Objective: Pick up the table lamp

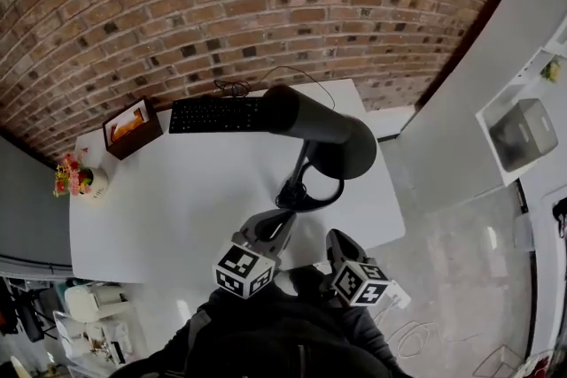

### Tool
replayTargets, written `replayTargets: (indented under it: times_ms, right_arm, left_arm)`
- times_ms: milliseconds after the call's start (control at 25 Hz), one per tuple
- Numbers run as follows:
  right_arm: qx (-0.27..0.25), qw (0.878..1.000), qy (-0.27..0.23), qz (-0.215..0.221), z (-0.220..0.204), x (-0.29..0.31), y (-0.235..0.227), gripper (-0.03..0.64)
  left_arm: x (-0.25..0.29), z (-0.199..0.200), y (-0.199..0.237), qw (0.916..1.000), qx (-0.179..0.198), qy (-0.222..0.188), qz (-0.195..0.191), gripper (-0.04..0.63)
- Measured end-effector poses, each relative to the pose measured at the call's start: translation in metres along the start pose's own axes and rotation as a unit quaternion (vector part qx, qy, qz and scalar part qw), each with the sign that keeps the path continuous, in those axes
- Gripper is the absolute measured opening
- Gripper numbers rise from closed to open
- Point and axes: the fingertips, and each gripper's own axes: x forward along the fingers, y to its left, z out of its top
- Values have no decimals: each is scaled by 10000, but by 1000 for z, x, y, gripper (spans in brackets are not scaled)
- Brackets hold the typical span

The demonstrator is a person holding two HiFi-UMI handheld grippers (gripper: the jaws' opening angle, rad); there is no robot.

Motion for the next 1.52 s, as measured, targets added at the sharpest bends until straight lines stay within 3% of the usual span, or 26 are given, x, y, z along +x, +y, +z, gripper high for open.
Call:
replayTargets:
  times_ms: [240, 520, 920, 960, 1080, 1320, 1520]
  right_arm:
    - [-189, 9989, 227, 375, 20, 14, -24, 14]
    - [-513, 9928, 603, 903, 29, 29, -34, 14]
    - [-673, 9819, 934, 1507, 27, 41, -35, 14]
    - [-649, 9818, 946, 1516, 27, 41, -36, 14]
    - [-581, 9818, 980, 1520, 27, 45, -39, 14]
    - [-529, 9831, 939, 1479, 28, 45, -39, 14]
    - [-299, 9883, 814, 1256, 30, 43, -54, 14]
  left_arm:
    - [10, 0, 9, 9975, -158, -153, 671, 8]
    - [14, 1, 11, 9891, -299, -406, 1381, 8]
    - [7, 39, 21, 9695, 66, -816, 2310, 9]
    - [7, 43, 22, 9685, 136, -801, 2353, 17]
    - [11, 56, 22, 9690, 327, -755, 2331, 153]
    - [27, 83, 28, 9635, 901, -716, 2417, 155]
    - [34, 100, 32, 9600, 1140, -785, 2434, 151]
